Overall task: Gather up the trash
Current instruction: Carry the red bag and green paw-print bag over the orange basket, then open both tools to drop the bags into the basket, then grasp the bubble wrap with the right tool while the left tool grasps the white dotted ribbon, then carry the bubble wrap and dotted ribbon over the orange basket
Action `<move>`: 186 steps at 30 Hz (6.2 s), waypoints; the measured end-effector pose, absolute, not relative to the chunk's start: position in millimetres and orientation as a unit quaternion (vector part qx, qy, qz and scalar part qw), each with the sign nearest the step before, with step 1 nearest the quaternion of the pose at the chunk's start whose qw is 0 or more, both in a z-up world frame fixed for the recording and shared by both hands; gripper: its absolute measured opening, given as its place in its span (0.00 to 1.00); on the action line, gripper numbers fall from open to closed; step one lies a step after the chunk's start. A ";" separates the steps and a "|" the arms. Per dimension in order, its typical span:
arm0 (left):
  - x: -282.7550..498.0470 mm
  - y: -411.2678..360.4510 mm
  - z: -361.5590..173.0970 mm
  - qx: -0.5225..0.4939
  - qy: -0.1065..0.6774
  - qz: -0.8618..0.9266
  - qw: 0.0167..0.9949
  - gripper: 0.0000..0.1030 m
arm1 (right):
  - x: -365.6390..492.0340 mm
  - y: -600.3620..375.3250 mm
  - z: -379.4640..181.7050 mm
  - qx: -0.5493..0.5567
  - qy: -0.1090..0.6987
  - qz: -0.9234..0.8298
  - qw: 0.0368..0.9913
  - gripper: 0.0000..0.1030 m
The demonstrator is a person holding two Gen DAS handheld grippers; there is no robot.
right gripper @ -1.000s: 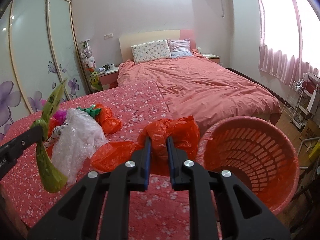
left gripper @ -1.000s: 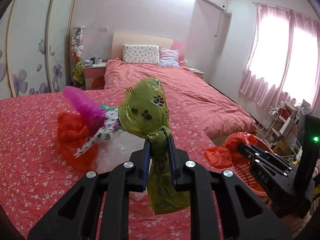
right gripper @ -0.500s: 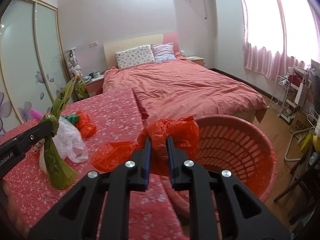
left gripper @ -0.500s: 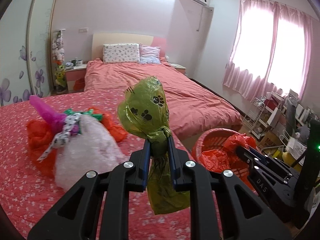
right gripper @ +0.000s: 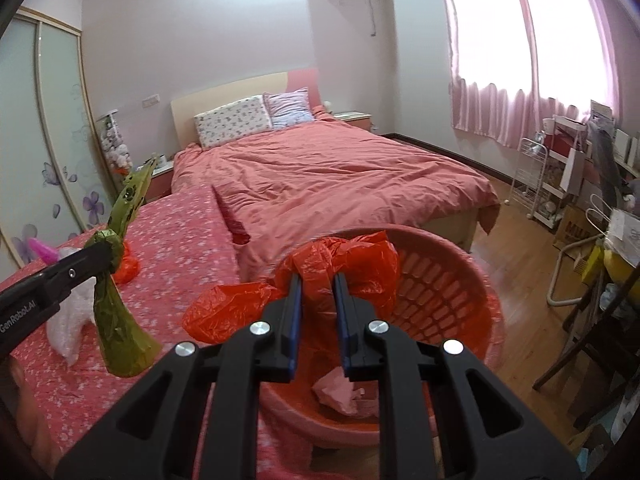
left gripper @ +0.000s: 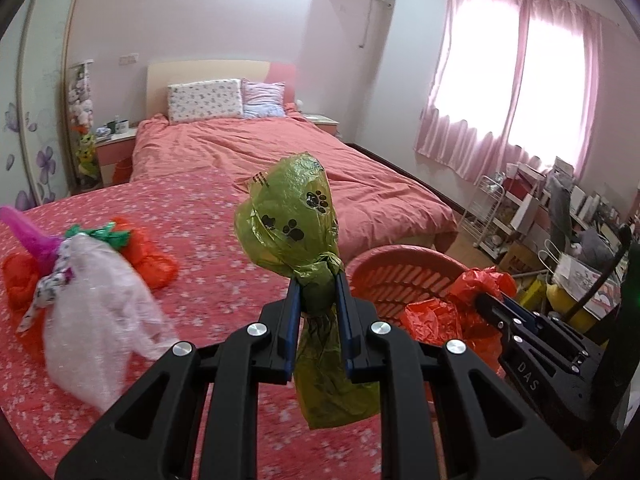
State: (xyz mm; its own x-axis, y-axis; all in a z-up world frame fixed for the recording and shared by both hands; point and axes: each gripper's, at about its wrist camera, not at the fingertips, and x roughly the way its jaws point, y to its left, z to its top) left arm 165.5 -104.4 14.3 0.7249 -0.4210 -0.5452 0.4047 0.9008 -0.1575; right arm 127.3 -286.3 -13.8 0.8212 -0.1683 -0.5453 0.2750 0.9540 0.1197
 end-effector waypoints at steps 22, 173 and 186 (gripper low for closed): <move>181.5 -181.7 -6.2 0.008 0.324 -0.293 0.899 0.17 | 122.6 -363.3 -38.2 0.137 0.279 -0.176 0.934 0.18; 170.2 -23.1 39.3 -0.020 0.279 -0.172 0.945 0.18 | 142.9 -218.0 3.5 0.079 0.226 -0.084 0.967 0.05; 177.3 -90.4 19.7 -0.008 0.298 -0.243 0.923 0.18 | 137.7 -270.6 -12.1 0.080 0.229 -0.154 0.958 0.05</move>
State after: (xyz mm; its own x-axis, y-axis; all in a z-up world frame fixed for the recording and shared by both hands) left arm 177.3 -90.4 19.7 0.7045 -0.4530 -0.5463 0.4432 0.8821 -0.1599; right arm 137.7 -270.6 -12.1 0.8474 -0.2583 -0.4640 0.3314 0.9399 0.0820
